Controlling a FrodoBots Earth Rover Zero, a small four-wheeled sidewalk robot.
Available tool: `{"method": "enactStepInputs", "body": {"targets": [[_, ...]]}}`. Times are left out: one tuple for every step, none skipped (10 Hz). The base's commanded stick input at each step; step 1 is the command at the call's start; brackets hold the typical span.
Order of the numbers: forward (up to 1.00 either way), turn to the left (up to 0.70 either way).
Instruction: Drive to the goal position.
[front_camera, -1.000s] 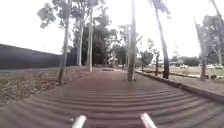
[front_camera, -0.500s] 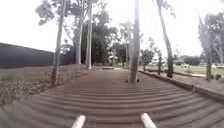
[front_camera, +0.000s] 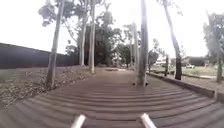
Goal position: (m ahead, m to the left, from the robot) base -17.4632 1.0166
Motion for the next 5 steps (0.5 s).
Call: {"method": "enactStepInputs", "body": {"targets": [[1.0, 0.0], [1.0, 0.0], [1.0, 0.0], [1.0, 0.0], [1.0, 0.0]]}}
